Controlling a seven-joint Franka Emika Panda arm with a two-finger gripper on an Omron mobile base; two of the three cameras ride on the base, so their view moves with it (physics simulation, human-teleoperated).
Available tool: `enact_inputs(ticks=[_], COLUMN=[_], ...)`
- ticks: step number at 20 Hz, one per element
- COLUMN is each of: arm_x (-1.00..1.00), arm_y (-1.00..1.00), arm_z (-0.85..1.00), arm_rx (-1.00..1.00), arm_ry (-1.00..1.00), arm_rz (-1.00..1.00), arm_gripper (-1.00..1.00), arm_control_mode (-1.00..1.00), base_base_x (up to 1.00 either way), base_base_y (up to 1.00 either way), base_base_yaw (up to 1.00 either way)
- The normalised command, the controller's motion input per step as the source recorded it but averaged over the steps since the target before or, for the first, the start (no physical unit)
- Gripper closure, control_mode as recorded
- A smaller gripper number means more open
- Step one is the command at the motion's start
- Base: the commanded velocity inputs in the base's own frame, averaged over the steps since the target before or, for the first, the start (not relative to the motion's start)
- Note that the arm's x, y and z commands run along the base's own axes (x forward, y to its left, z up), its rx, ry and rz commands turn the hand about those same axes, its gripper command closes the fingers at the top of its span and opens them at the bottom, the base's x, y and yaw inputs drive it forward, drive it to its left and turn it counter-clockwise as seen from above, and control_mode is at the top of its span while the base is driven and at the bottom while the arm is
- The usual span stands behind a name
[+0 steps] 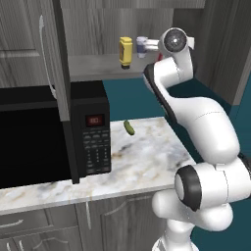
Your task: Pick the mustard and ketchup from the counter and place them in the cabinet.
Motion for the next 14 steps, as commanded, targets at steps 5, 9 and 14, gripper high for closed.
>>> enact_inputs(ticks=[5,9,14], arm_x=[0.02,0.13,0.15], arm_y=[0.0,0.0,0.0], arm_z=[0.0,-0.03,-0.1], arm_rx=[0.0,-0.01,-0.02], arm_ry=[0.0,0.0,0.0], arm_rz=[0.0,0.0,0.0], arm_gripper=[1.0,1.0,1.0], arm_control_mode=[-1.0,-1.0,-1.0], base_base_x=[0.0,0.0,0.0], base_base_y=[0.0,0.0,0.0], base_base_yaw=[0.0,0.0,0.0])
